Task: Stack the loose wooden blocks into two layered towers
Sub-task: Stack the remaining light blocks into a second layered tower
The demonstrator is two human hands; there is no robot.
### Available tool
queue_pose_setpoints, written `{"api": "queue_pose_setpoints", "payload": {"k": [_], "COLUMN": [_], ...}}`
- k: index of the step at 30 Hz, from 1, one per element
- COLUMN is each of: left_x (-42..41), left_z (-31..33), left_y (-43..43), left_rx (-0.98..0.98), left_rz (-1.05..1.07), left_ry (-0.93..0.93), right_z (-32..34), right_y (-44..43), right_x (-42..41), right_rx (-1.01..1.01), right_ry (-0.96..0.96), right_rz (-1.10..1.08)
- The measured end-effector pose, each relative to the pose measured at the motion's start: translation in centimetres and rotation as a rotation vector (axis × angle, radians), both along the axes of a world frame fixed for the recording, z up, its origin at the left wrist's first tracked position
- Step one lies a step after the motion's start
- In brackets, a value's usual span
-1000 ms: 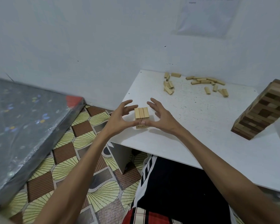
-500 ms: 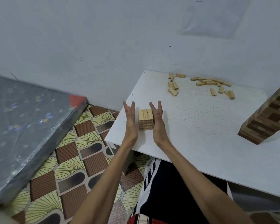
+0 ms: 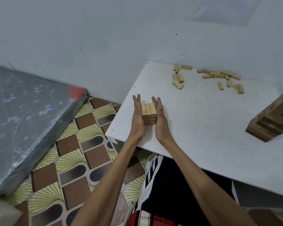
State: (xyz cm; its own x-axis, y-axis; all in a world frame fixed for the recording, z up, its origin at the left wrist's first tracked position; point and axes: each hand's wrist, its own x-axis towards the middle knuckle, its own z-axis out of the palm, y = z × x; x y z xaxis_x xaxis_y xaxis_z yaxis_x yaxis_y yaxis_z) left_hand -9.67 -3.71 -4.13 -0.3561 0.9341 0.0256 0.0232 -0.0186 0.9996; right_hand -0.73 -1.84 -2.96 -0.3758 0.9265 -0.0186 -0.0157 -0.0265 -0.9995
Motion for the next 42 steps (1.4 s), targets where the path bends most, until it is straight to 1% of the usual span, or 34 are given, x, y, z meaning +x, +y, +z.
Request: {"api": "queue_pose_setpoints", "payload": {"k": [10,19,22,27,37,42], "left_x": [0.0,0.0,0.0,-0.2,0.1,0.1], "left_z": [0.7,0.5,0.7,1.1,1.2,1.0], "left_y": [-0.1,0.5,0.6,0.6,0.5,0.6], "left_rx": [-0.039,-0.044,-0.037,-0.018,-0.041,-0.038], "left_rz": [0.034,0.073,0.095,0.097,0.091,0.084], "left_ry": [-0.026,-0.073,-0.120,-0.181,-0.133,-0.141], "right_z": [-0.3,-0.6,-0.6,-0.7,-0.8,-0.9], "right_y": [0.1,0.3,0.4,0.7,0.4,0.5], "right_x": [-0.1,0.0,0.1,0.3,-0.1,-0.1], "right_rx": [0.024,0.050,0.017,-0.034,0.024,0.019], "right_ry": [0.009,-0.033,-0.035,0.022,-0.022,-0.013], "right_rz": [0.007,0.013,-0.006,-0.044,0.000,-0.022]}}
